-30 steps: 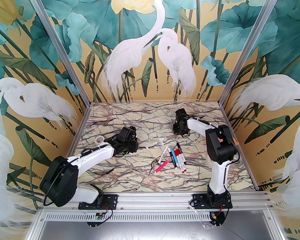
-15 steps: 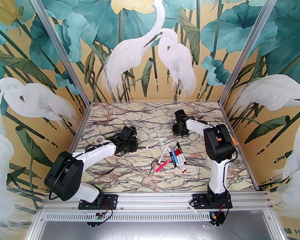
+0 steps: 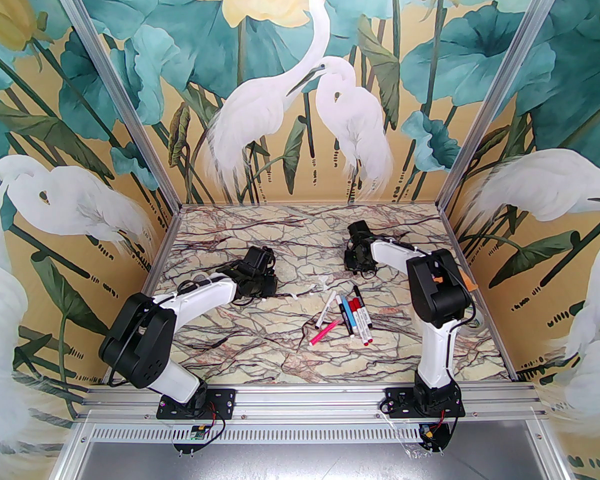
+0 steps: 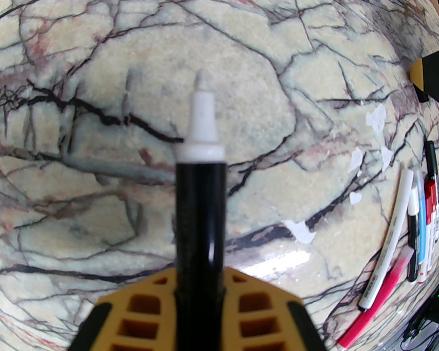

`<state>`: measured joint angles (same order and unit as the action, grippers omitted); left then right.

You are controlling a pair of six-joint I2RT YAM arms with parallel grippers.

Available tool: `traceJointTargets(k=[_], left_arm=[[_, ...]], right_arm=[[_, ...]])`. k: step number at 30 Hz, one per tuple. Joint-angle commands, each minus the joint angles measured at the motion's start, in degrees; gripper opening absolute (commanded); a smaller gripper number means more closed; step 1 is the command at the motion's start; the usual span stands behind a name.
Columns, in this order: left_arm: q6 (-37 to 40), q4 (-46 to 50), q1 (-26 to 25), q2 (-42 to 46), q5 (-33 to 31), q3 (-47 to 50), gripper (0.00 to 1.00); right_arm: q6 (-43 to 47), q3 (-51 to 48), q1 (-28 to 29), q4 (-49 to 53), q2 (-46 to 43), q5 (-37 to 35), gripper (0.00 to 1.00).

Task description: Open the pen caps

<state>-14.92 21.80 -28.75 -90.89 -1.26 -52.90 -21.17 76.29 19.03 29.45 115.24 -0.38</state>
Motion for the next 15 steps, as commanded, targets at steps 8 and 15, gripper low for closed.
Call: traceJointTargets(k=[8, 15], left_arm=[[3.8, -3.3, 2.5, -5.8, -3.7, -3.0, 0.15], [3.8, -3.2, 2.5, -9.0, -7.9, -5.3, 0.17]], right_arm=[[-0.6, -6.7, 1.4, -1.4, -10.6, -1.4, 0.36], [-2.6, -14.8, 3.6, -5.0, -20.7, 1.5, 0.42]])
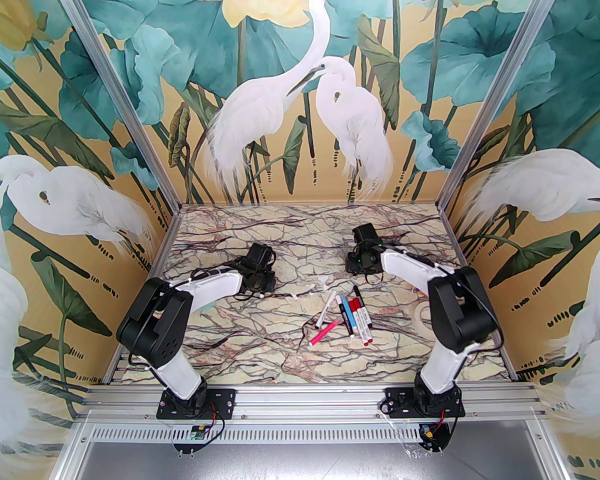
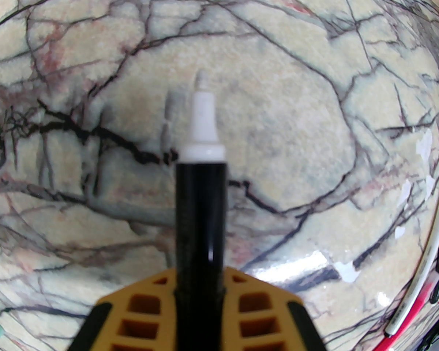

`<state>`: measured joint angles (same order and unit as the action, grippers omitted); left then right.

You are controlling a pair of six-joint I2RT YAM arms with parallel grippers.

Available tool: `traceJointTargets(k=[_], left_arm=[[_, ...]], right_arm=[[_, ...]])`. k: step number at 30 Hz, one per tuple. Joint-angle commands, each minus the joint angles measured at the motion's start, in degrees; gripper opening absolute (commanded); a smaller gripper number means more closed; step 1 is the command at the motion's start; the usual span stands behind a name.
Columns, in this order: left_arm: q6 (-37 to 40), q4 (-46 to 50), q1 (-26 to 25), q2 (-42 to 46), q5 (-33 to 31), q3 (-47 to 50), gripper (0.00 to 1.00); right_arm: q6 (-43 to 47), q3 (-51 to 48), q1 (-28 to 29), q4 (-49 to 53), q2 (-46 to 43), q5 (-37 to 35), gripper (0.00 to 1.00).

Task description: Open the pen caps

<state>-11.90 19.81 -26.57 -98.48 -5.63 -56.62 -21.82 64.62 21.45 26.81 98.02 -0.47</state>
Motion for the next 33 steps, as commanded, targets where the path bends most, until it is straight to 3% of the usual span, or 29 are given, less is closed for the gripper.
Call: traceJointTargets(k=[1, 11, 18, 33], left_arm=[[0.5, -1.6, 0.4, -1.7, -4.3, -1.5, 0.17], [0.3, -1.7, 2.6, -4.1, -5.7, -3.3, 0.18], [0.0, 0.5, 2.8, -5.7, -4.9, -4.9, 0.25], [-1.5, 4.2, 3.1, -8.7, -5.3, -7.3, 0.3]], right_arm=[[-2.4, -4.6, 1.5, -3.0, -5.2, 2.0, 0.43], [-7.6, -17.4, 3.9, -10.0, -22.5, 9.4, 0.52], [-9.0, -22.3, 4.2, -10.6, -32.6, 11.8, 0.6], [-9.1, -24.8, 4.3, -6.4, -39.6, 11.3, 0.63]])
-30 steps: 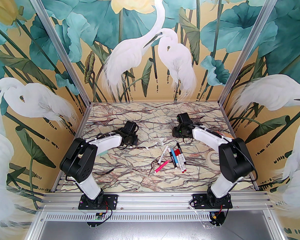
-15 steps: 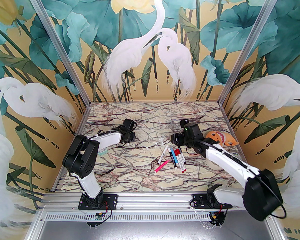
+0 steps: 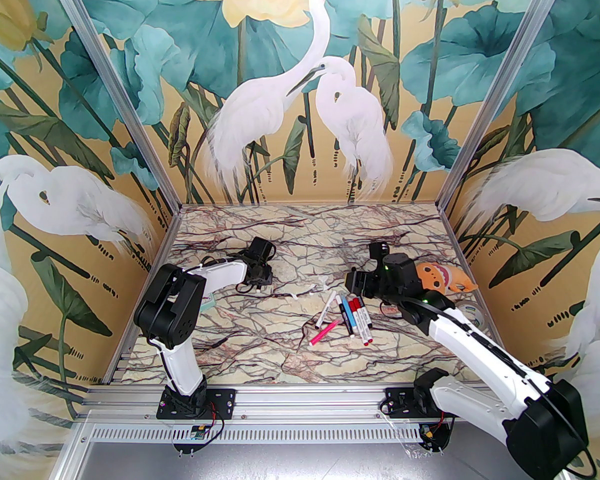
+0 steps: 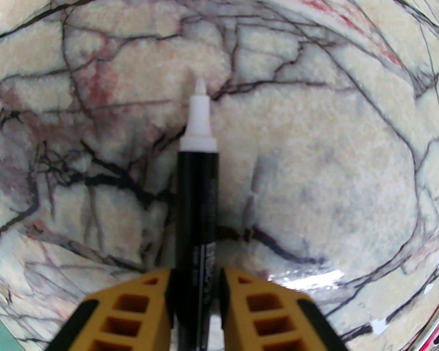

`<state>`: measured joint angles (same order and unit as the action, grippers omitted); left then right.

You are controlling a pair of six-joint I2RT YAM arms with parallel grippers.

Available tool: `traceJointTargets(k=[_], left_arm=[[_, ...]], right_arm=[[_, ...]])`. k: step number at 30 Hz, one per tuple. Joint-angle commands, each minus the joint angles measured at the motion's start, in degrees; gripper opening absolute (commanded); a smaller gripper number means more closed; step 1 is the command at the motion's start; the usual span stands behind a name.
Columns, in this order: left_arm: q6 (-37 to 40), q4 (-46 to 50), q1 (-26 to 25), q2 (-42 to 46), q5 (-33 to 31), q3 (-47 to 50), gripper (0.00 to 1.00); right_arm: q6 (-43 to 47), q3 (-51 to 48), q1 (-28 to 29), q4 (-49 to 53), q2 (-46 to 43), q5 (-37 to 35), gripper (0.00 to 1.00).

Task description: Open the pen caps

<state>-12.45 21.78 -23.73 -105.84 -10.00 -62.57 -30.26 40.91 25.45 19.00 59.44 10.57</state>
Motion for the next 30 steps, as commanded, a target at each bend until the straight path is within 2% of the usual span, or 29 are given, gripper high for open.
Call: traceJointTargets(k=[1, 7, 18, 22, 28, 30], left_arm=[[-1.0, 2.3, 0.3, -1.3, -0.8, -1.3, 0.3], [-1.5, 2.8, 0.3, -1.1, -1.1, -1.5, 0.32], [-4.8, 6.5, -0.3, 7.0, 5.8, 0.0, 0.41], [-6.2, 9.9, -2.8, 11.2, 6.5, 0.7, 0.43], [-7.7, 14.2, -9.5, 15.5, 10.2, -0.3, 0.46], [-8.6, 14.3, -11.7, 16.1, 11.9, -0.4, 0.5]], right_arm=[[-0.6, -1.2, 0.3, 1.4, -1.1, 0.2, 0.63], [-0.7, -1.5, 0.4, 1.8, -2.4, 0.4, 0.63], [-0.1, -1.4, 0.4, 5.9, -7.7, 0.6, 0.64], [0.3, -1.4, 0.5, 7.9, -10.0, 1.2, 0.63], [0.5, 0.1, 0.4, 13.0, -13.5, 1.7, 0.63], [0.5, 0.5, 0.5, 14.7, -14.8, 2.0, 0.64]])
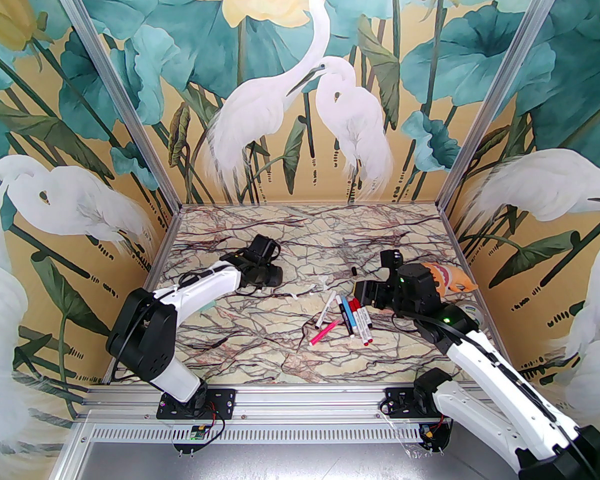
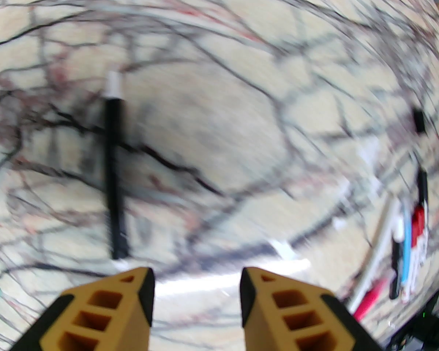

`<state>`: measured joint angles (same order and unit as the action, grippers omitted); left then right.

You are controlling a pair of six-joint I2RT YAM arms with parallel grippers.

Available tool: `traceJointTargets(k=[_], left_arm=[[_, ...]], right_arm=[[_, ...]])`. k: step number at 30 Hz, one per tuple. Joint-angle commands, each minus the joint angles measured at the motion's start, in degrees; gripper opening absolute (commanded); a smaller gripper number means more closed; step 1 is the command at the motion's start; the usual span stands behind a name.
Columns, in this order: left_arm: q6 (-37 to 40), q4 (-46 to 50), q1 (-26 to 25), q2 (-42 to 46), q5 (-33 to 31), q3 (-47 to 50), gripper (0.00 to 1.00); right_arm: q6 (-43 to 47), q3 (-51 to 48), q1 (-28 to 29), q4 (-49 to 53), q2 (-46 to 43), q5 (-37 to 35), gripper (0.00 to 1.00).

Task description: Open the pen caps

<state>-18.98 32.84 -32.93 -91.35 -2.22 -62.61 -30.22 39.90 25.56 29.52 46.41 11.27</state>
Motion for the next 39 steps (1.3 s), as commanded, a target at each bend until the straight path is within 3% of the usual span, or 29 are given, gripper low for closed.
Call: traceJointTargets(k=[1, 6, 11, 19, 29, 39], left_arm=[[-2.6, 3.0, -3.7, 1.6, 5.8, -0.5, 0.5], [-5.5, 2.9, -10.4, -1.1, 6.3, -3.0, 0.52], [-5.0, 2.2, -13.9, -6.9, 6.7, -6.5, 0.52], [-2.0, 2.2, -16.1, -16.0, 10.1, -13.5, 0.52], [-0.5, 7.6, -18.0, -23.4, 8.9, -21.1, 0.5], [-0.3, 11.8, -19.1, -27.7, 6.1, -25.2, 0.41]], right_arm=[[0.5, 1.7, 0.4, 5.0, -2.5, 1.7, 0.64], [0.7, 1.8, 0.4, 8.8, -5.9, 2.6, 0.64], [0.4, 1.0, 0.4, 10.5, -9.1, 4.0, 0.63], [0.1, 0.4, 0.4, 13.1, -13.4, 5.7, 0.63], [0.4, 0.7, 0.4, 14.4, -14.8, 5.7, 0.62], [0.4, 0.6, 0.4, 14.3, -14.7, 5.9, 0.62]])
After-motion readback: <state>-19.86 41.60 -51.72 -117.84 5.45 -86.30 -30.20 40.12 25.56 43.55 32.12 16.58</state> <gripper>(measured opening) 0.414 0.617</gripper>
